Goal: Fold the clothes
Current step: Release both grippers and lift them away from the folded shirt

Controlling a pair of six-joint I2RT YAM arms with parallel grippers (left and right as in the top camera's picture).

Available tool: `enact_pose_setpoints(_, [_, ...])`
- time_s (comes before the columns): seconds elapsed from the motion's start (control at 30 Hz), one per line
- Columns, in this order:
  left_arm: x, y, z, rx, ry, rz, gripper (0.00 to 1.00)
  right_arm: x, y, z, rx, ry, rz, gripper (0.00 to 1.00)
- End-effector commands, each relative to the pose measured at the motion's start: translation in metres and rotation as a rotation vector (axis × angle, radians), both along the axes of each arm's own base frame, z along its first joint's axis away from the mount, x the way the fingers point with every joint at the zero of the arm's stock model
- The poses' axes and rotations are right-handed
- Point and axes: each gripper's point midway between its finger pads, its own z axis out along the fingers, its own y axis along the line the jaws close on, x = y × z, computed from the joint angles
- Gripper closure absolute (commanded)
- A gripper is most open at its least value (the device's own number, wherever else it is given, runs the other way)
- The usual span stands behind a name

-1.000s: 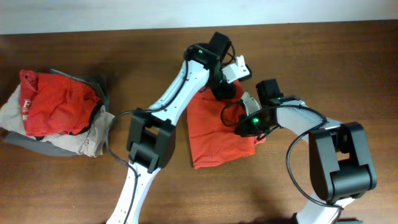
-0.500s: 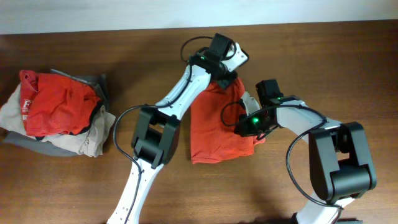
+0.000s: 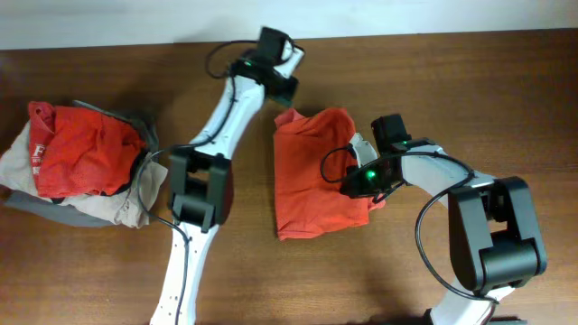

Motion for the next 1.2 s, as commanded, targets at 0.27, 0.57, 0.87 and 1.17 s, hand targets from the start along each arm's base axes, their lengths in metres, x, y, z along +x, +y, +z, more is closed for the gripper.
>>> enact_pose_setpoints(0.27, [-0.065, 0.01, 0.071, -0.035, 0.219, 0.018, 0.49, -0.009, -0.021, -0.01, -0.14, 0.019, -0.022, 0.82])
enact_pose_setpoints(0.57, [-0.098, 0.049, 0.148, -0.093, 0.226, 0.152, 0.44, -0.001, -0.045, 0.138, -0.196, -0.382, -0.133, 0.42])
enact_pose_setpoints(0.87, [-0.143, 0.089, 0.306, -0.056, -0.166, 0.269, 0.36, -0.056, -0.064, 0.267, -0.112, -0.753, -0.271, 0.01])
enact_pose_setpoints(1.17, [-0.239, 0.146, 0.394, 0.028, -0.352, 0.383, 0.26, -0.089, -0.065, 0.293, -0.02, -0.801, -0.336, 0.01])
